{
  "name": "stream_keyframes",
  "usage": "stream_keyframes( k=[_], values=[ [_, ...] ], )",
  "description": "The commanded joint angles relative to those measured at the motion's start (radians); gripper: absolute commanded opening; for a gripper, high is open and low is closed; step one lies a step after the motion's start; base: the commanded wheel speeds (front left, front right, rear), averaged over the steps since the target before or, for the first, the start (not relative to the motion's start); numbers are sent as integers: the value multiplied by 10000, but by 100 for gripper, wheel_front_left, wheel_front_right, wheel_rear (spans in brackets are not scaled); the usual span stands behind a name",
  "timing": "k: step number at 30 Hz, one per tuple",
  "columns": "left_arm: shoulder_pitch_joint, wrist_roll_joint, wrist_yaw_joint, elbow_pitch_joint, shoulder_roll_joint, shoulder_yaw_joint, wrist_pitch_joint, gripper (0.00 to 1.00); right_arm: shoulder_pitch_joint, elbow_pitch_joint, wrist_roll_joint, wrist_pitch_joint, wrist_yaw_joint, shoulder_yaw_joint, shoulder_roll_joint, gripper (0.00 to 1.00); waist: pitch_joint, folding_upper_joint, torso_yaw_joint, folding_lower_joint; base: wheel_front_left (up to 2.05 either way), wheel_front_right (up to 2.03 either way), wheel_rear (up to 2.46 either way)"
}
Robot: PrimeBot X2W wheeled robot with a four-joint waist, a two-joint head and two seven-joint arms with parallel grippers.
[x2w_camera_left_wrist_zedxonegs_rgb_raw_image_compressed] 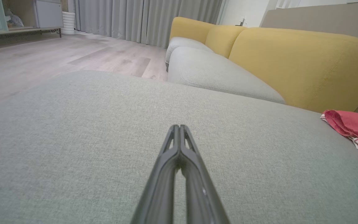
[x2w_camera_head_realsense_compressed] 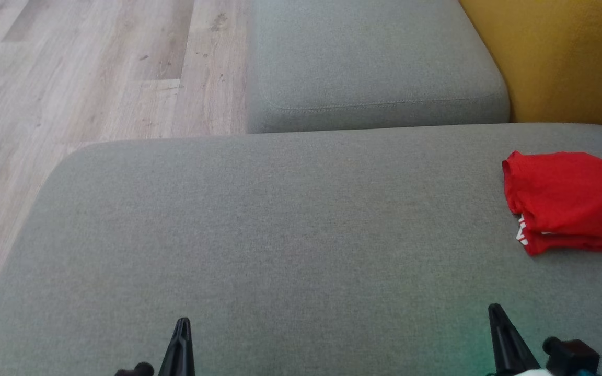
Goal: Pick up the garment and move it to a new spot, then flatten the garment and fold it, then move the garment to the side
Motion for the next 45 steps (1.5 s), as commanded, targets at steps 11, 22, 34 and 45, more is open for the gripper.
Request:
stream_keyframes(
  k=[11,22,34,45],
  values=[
    [-717,-1444,-252,-313,51,451,324,0,-759,-386,1615,359,-2,-190,-14,0,144,0,-12,0,0,0,0],
    [-916,-2573,-421,-323,70,730,595,0,-979,-421,2868,647,-2,-309,-19,0,267,0,-23,0,0,0,0],
    [-1168,-4031,-639,-343,86,1104,956,0,-1264,-465,4497,1022,-3,-463,-24,0,427,0,-38,-1,0,0,0],
    [-1383,-5254,-823,-354,94,1428,1268,0,-1505,-503,5871,1339,-4,-594,-27,0,562,0,-50,-1,0,0,0]
  ],
)
